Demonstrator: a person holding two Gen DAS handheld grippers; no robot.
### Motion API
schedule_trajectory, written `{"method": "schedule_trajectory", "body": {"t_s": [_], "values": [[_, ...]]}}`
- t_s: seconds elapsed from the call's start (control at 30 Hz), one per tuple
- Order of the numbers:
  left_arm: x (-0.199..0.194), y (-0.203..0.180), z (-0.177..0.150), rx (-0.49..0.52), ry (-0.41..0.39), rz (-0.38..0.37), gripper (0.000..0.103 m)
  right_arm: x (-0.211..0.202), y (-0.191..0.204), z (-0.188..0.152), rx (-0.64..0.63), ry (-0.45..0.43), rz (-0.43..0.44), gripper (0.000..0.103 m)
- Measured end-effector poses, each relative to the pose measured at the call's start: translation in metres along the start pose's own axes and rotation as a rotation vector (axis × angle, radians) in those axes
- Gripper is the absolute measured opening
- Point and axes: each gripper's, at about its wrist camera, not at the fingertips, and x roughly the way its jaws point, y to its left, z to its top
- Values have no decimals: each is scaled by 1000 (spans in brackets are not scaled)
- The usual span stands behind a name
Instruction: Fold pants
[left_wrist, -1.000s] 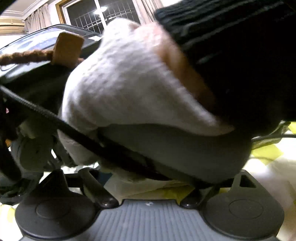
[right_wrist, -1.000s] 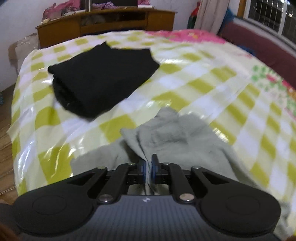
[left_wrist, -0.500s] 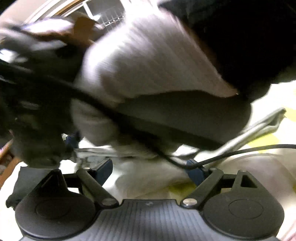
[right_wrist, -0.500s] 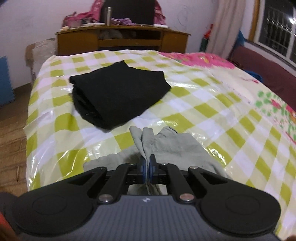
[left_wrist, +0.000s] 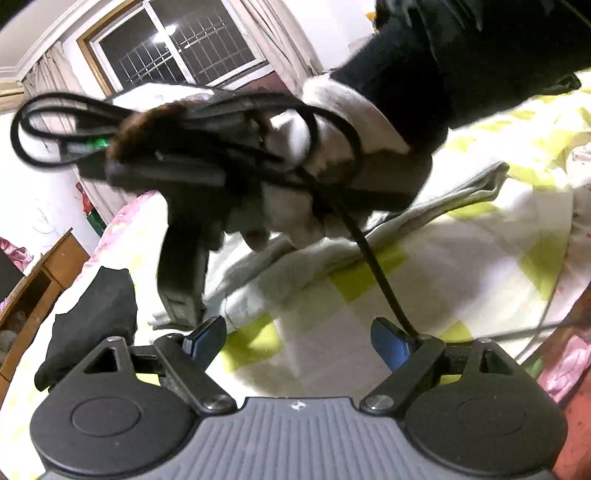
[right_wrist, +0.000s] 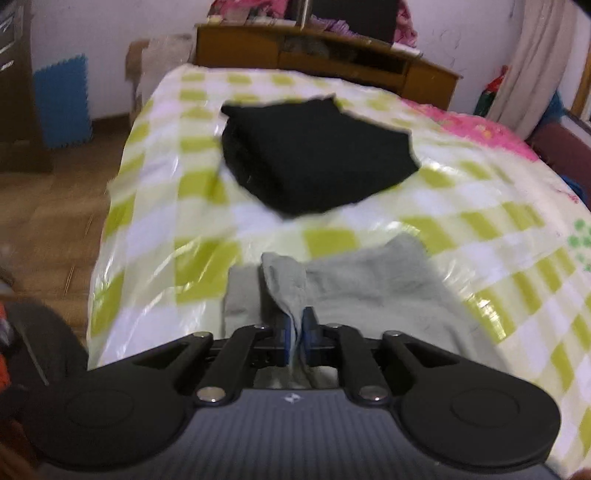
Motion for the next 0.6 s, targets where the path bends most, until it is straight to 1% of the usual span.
{"method": "schedule_trajectory", "body": {"t_s": [0.07,0.1,0.17,0.2,0.27,0.33,0.37,0.47,0.5,0.53,0.6], "values": [[-2,6,0,-20,7,-21,98,-3,1,-2,13,-1,17,18],[-3,10,-2,-31,11,-27,98,-10,-3,-2,50,-19,37,18],[-7,17,-2,-48,14,-29,98,-31,-15,-6,141,-65,76,23],[-9,21,-1,-51,10,-19,98,-43,-20,-10,182,-88,65,27],[-6,33,1,-57,-3,9,98,-71,-34,-25,274,-132,25,29],[0,41,11,-75,-28,36,98,-98,-50,-46,377,-151,-19,29],[5,45,17,-89,-43,49,98,-111,-60,-61,434,-154,-56,30],[32,54,39,-142,-80,62,98,-138,-86,-105,563,-116,-206,31],[45,56,46,-162,-80,61,98,-144,-95,-120,616,-98,-252,33],[49,60,43,-175,-75,65,98,-149,-106,-137,685,-85,-279,33],[66,58,51,-194,-51,76,98,-154,-123,-161,782,-99,-287,33]]}}
